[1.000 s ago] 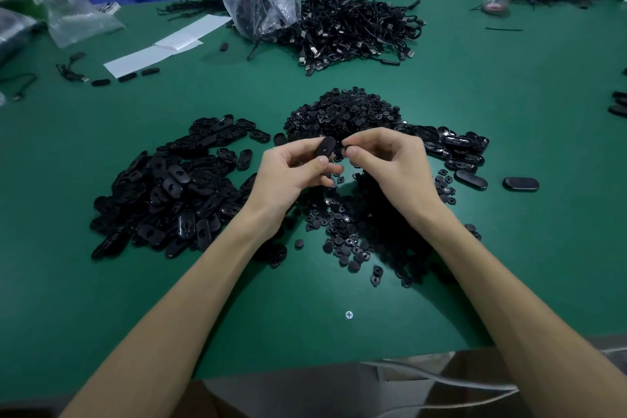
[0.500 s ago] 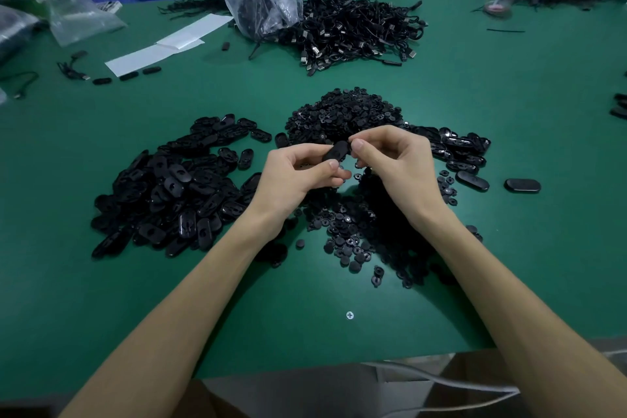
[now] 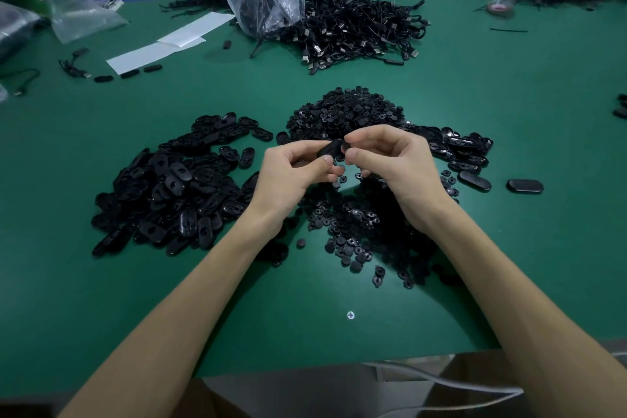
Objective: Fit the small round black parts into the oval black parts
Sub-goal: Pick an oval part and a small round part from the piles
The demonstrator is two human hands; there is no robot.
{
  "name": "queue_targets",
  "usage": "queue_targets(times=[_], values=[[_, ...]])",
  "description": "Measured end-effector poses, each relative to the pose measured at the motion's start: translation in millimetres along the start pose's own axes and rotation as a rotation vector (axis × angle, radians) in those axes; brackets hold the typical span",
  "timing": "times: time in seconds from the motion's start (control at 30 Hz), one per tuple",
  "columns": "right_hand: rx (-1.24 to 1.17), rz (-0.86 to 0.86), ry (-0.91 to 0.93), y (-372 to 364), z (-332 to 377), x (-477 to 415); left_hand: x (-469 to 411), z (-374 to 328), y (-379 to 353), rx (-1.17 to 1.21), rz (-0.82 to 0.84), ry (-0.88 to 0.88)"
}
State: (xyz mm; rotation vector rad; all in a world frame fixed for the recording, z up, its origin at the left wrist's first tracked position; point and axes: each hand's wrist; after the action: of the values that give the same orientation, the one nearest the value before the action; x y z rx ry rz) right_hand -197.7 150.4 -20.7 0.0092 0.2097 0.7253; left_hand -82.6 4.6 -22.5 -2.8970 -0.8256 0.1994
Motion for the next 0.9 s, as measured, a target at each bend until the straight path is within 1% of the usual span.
queue_targets(times=[0.17,0.53,0.73,0.9], values=[[0.022,0.026,0.001,0.6,0.5,0.0,0.2,-1.3,-0.2,-0.017,-0.004,-0.004],[0.048,-0.007,0.025,0.0,-1.9,0.0,0.3,-2.1,0.6,-0.04,-0.025,-0.029],[0.214,-0.094,0.055,-2.8,-4.7,-0.5,0.9,-1.0,-0.7,-0.078,-0.028,-0.023],[0.325,-0.114,0.09,-4.8,-4.8,0.3,2.6,-2.5,-2.7,-0.081,-0.012,-0.029]])
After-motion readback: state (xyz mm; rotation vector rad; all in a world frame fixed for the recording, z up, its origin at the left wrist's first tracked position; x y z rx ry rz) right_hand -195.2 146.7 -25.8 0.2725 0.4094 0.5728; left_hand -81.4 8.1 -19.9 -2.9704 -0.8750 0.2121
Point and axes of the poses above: each hand's wrist, its own x-axis away from the middle knuckle, its own y-axis out of the back of the hand, z = x × y, and after that the axes turned 8 degrees about x, right-handed
